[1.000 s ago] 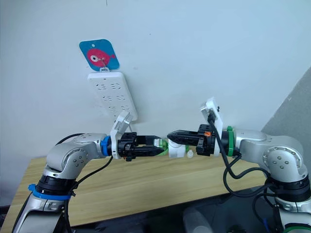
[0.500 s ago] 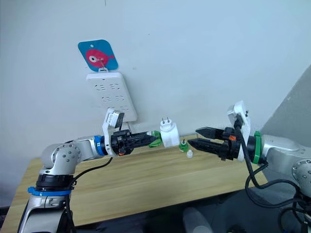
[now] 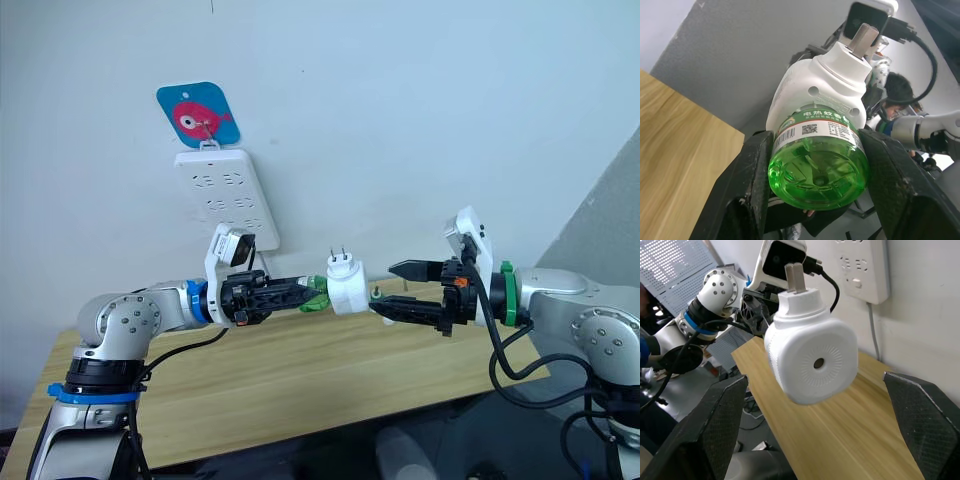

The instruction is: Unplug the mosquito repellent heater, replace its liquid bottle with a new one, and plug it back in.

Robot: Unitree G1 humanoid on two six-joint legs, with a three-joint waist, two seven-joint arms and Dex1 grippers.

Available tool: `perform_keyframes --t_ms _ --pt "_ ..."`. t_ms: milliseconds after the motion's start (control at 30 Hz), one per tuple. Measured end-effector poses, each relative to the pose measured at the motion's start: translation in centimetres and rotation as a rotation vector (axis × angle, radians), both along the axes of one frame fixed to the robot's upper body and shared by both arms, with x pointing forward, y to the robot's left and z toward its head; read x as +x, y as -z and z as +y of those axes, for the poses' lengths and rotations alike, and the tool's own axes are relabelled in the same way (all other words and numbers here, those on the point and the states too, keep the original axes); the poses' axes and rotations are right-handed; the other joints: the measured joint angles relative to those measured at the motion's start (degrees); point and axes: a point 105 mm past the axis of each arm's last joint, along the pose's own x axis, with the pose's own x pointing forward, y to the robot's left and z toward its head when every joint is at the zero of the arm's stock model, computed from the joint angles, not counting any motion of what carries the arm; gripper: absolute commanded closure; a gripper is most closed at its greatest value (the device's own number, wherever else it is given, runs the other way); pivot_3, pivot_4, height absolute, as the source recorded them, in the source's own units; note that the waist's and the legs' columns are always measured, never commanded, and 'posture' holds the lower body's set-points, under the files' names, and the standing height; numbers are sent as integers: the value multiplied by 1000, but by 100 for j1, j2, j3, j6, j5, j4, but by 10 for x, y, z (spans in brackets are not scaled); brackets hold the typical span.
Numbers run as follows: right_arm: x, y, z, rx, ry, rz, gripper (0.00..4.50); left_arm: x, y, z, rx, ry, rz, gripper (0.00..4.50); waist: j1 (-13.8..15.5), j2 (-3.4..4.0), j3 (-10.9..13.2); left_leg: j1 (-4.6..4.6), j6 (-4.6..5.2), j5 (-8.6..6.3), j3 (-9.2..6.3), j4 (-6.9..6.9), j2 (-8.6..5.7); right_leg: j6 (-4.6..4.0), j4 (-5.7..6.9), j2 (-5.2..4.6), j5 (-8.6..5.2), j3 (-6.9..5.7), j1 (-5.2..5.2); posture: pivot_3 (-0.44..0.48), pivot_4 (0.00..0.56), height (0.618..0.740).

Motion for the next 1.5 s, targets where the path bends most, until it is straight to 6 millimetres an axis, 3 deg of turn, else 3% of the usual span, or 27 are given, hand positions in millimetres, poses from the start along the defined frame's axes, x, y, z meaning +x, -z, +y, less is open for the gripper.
perform_keyframes --t_ms 767,967,1333,1500 --pt "6 14 27 -6 -124 37 0 -6 -3 -4 28 36 -19 2167 -6 0 0 0 0 0 -4 1 1 -1 2 -1 0 -3 0 -288 53 740" --pt "6 13 29 0 -149 56 1443 -6 -10 -3 12 31 -34 2167 -9 1 -1 0 0 0 -8 2 2 -1 3 -1 1 -6 0 -276 49 740" --pt "4 14 29 3 -160 77 1449 -7 -10 -3 22 35 -11 2167 -9 3 -3 -1 0 0 -9 3 0 -1 5 -2 1 -6 1 -271 43 740" --pt "5 13 30 13 -159 76 1449 -1 -13 -9 66 30 -53 617 2 2 -4 0 -1 0 -9 4 -1 -2 5 -2 1 -6 2 -270 43 740"
